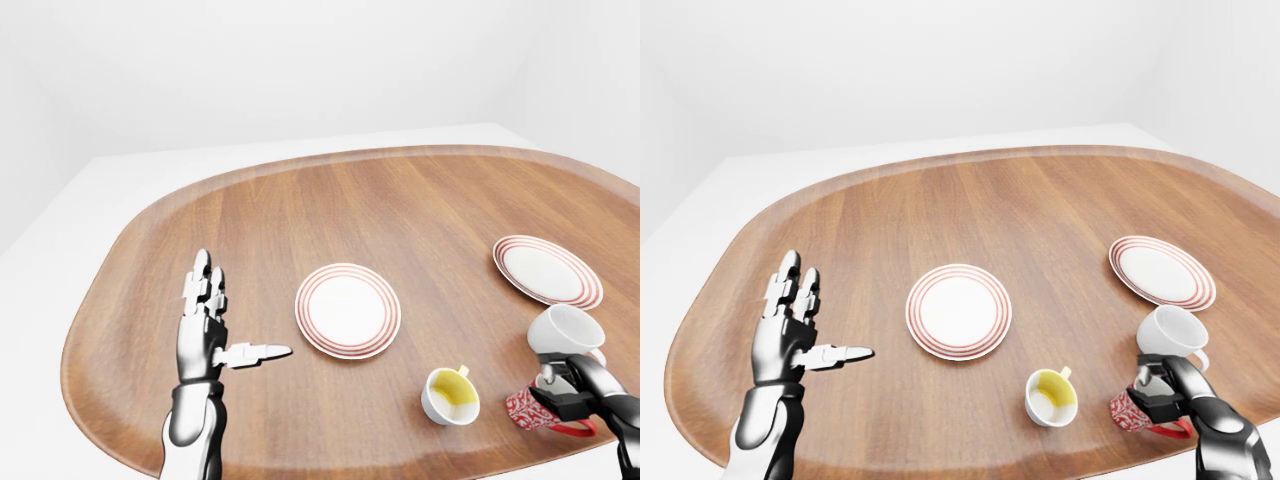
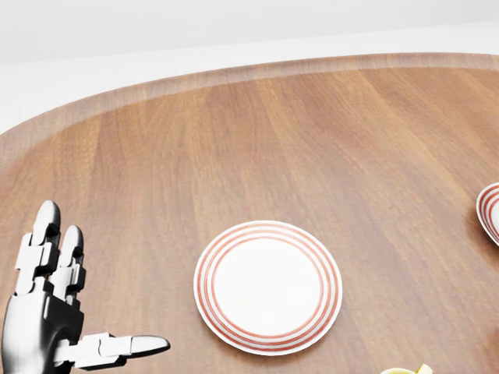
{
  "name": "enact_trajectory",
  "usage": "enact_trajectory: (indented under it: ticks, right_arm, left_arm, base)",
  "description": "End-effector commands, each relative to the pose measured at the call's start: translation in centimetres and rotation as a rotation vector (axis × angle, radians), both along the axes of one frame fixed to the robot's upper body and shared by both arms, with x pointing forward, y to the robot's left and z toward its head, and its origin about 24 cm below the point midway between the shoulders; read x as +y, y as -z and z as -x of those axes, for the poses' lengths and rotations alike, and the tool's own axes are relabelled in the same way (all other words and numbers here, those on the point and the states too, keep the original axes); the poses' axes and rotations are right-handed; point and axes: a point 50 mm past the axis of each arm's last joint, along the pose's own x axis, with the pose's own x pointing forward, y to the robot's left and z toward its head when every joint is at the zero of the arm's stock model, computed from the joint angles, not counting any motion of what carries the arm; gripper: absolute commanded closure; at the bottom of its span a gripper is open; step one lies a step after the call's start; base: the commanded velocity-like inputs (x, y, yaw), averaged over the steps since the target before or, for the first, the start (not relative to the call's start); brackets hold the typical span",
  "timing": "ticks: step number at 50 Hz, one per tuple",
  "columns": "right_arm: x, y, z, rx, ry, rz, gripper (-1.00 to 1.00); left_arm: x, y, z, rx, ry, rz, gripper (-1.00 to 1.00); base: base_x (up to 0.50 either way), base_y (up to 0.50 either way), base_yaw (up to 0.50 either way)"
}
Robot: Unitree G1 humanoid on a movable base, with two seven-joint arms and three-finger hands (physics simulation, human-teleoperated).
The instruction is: Put the red mug on the left plate.
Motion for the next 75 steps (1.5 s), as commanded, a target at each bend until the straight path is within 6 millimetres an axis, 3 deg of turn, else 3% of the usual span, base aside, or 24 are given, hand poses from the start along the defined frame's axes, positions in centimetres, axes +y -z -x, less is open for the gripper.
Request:
enact_trajectory:
  ticks: [1, 6, 11, 18, 25, 31, 36, 42, 46, 50, 57, 69, 75]
  right_arm:
    - [-0.3, 1.2, 1.1, 0.083, 0.030, 0.055, 1.00]
    - [-0.1, 0.4, 0.7, 0.057, -0.008, 0.083, 1.00]
    - [0.7, -3.2, -1.2, -0.043, -0.113, 0.204, 1.00]
    - [2.6, -9.5, -5.5, -0.149, -0.302, 0.397, 1.00]
    - [4.4, -14.0, -8.7, -0.206, -0.407, 0.565, 1.00]
    - [5.9, -16.3, -11.0, -0.281, -0.445, 0.613, 1.00]
    - [7.9, -18.1, -16.4, -0.370, -0.456, 0.581, 1.00]
    - [10.1, -17.6, -21.9, -0.338, -0.382, 0.463, 1.00]
    - [12.9, -17.2, -23.8, -0.301, -0.386, 0.419, 1.00]
    - [15.4, -18.0, -24.8, -0.320, -0.434, 0.388, 1.00]
    - [18.7, -17.7, -25.6, -0.318, -0.500, 0.387, 1.00]
    - [25.0, -14.7, -25.5, -0.271, -0.651, 0.413, 1.00]
    - [26.3, -13.2, -25.1, -0.247, -0.686, 0.413, 1.00]
  left_arm:
    - [0.0, 0.0, -0.1, 0.001, 0.000, 0.001, -1.00]
    - [0.0, 0.0, -0.1, 0.002, 0.000, 0.001, -1.00]
    - [0.0, 0.0, -0.1, 0.002, 0.001, 0.000, -1.00]
    - [0.1, 0.0, -0.1, 0.002, -0.001, 0.003, -1.00]
    - [0.0, 0.1, -0.1, 0.004, -0.001, 0.003, -1.00]
    - [0.1, 0.1, -0.1, 0.003, -0.001, 0.003, -1.00]
    - [0.1, 0.1, -0.1, 0.004, -0.001, 0.003, -1.00]
    - [0.1, 0.1, -0.2, 0.004, -0.002, 0.005, -1.00]
    - [0.2, 0.1, -0.2, 0.005, -0.002, 0.007, -1.00]
    - [0.3, 0.1, -0.3, 0.004, -0.004, 0.011, -1.00]
    - [0.3, 0.1, -0.3, 0.004, -0.001, 0.012, -1.00]
    - [0.4, 0.2, -0.4, 0.006, 0.004, 0.017, -1.00]
    - [0.5, 0.1, -0.3, 0.004, 0.005, 0.018, -1.00]
  base:
    - [0.00, 0.00, 0.00]
    - [0.00, 0.00, 0.00]
    - [0.00, 0.00, 0.00]
    - [0.00, 0.00, 0.00]
    - [0.00, 0.00, 0.00]
    - [0.00, 0.00, 0.00]
    - [0.00, 0.00, 0.00]
    - [0.00, 0.00, 0.00]
    - [0.00, 0.00, 0.00]
    - [0.00, 0.00, 0.00]
    - [0.00, 0.00, 0.00]
    - [0.00, 0.00, 0.00]
    - [0.00, 0.00, 0.00]
